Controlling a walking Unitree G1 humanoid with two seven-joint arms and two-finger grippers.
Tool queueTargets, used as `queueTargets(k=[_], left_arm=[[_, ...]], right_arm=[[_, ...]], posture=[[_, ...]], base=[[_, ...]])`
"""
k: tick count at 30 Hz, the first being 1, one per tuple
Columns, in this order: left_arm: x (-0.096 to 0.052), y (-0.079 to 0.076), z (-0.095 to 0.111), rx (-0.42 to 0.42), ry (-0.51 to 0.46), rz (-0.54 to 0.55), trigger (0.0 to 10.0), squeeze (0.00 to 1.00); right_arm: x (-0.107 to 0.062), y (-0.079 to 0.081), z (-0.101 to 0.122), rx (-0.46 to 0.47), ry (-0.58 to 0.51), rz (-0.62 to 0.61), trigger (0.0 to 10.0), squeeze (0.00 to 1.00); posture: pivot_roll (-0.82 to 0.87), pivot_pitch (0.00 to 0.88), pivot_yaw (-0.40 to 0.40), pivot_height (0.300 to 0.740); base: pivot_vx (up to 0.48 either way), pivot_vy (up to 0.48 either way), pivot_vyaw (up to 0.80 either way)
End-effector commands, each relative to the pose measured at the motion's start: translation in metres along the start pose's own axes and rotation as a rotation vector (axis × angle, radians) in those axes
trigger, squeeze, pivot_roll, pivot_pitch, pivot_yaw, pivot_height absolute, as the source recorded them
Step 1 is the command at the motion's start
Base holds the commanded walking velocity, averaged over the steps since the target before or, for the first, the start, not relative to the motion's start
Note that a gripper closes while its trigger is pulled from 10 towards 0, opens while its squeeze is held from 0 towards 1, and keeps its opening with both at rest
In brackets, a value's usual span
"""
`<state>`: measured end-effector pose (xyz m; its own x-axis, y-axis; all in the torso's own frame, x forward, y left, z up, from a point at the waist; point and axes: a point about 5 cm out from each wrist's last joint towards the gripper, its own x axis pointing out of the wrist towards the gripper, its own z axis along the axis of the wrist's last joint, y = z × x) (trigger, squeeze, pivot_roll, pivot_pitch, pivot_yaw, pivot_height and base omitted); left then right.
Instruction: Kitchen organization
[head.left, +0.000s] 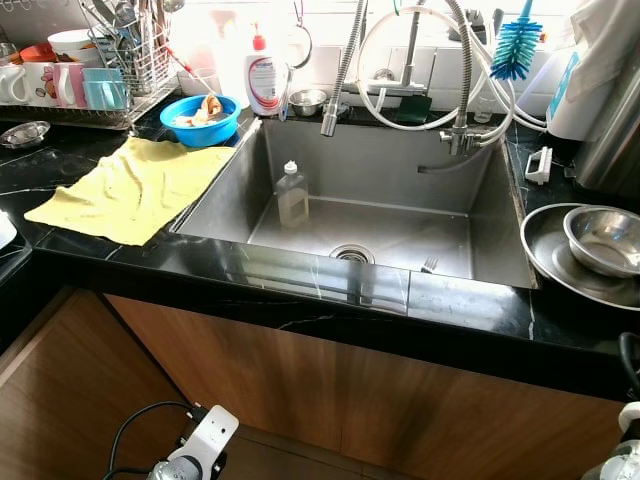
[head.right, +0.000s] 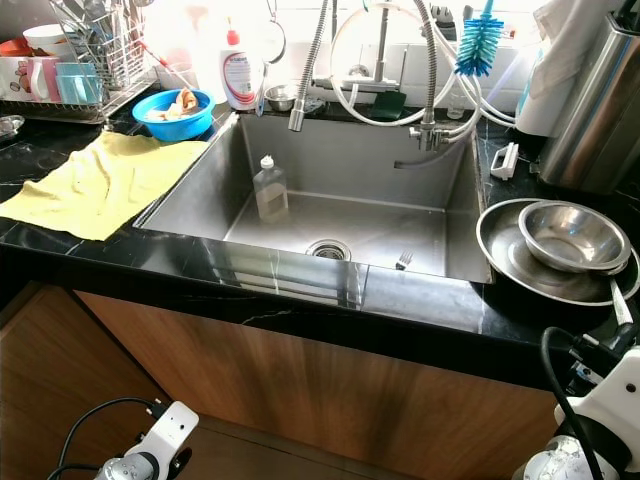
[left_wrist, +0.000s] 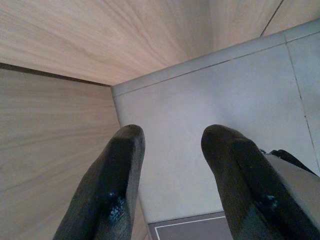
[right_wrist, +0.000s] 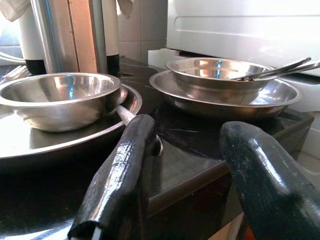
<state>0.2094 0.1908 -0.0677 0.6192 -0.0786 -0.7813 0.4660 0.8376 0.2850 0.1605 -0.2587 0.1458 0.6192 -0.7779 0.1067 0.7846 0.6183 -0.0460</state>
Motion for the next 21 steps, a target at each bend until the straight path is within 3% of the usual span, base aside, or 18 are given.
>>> queueTargets(k=[1,21], left_arm=[[-0.001,0.001,-0.006,0.026,0.017,-0.002,10.0,0.0],[-0.001,0.002,-0.005,0.026,0.017,0.001,10.0,0.0]], right_arm=[[-0.006,0.005,-0.01,0.079,0.079,-0.036,10.0,0.0],[0.006,0.008,-0.004,0.106,0.051,-0.02,10.0,0.0]], posture=[[-0.14,0.0,0.043,0.74],[-0.13,0.0,0.043,0.74]], base=[[0.0,0.0,0.0],[0.0,0.0,0.0]])
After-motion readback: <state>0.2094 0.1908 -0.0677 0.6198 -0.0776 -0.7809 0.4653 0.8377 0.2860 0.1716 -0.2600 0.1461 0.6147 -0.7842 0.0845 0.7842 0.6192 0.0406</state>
